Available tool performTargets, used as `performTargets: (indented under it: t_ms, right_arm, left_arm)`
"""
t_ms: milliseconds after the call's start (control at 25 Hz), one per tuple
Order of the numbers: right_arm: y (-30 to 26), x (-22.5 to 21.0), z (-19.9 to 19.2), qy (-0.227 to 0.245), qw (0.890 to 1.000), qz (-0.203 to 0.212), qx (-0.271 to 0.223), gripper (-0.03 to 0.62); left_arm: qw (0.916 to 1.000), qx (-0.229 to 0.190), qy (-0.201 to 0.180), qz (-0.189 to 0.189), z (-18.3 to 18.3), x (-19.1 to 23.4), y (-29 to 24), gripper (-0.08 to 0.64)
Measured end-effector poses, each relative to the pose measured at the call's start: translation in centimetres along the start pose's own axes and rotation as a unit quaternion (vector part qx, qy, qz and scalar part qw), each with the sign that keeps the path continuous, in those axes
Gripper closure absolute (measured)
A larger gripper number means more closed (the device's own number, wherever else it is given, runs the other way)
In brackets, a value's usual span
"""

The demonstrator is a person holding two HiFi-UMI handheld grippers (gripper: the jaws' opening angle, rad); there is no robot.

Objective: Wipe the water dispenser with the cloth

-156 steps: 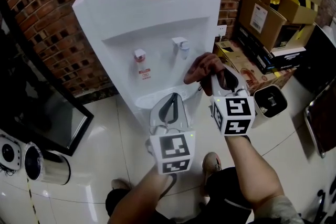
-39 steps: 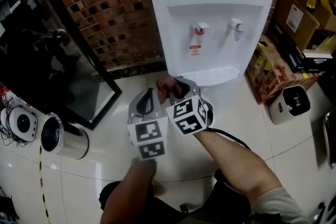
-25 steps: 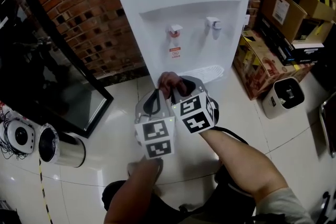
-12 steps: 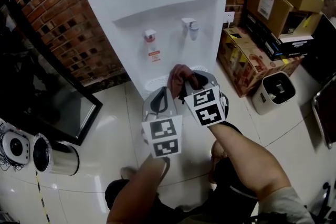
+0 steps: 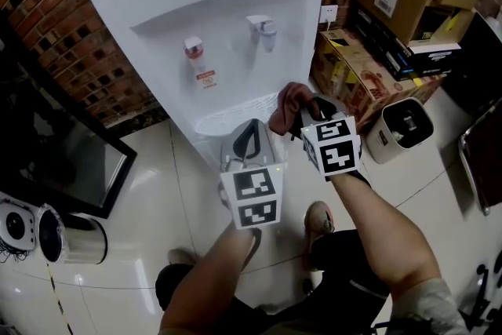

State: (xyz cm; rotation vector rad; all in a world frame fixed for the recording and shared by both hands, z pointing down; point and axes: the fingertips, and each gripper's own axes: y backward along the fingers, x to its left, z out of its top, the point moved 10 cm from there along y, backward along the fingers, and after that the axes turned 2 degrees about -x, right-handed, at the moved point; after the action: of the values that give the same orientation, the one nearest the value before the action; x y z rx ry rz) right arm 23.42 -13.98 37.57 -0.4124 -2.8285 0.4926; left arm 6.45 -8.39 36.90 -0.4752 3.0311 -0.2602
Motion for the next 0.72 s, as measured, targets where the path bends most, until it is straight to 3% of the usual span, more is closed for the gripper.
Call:
performTargets:
  t_ms: [280,560,720]
  right_arm:
    - [-1.0,-3.3,-2.2,-0.016,0.998,-0.045,0.039,0.503]
    - [0.0,-2.8,-2.4,-0.009,0.999,-0.016,0.037,0.502]
    - [3.0,-1.4,-0.3,-0.057,0.998,0.003,-0.007,0.502]
  left_arm:
    - [0.9995,0.008,-0.006,-0.029,-0.7,-2.8,-1.5,0.560]
    - [0.9993,0.002,-0.024,-0.028,-0.3,-2.5,-0.7,0.560]
    - [0.9998,-0.005,-0.020,0.001,0.6,0.6,1.9,0.560]
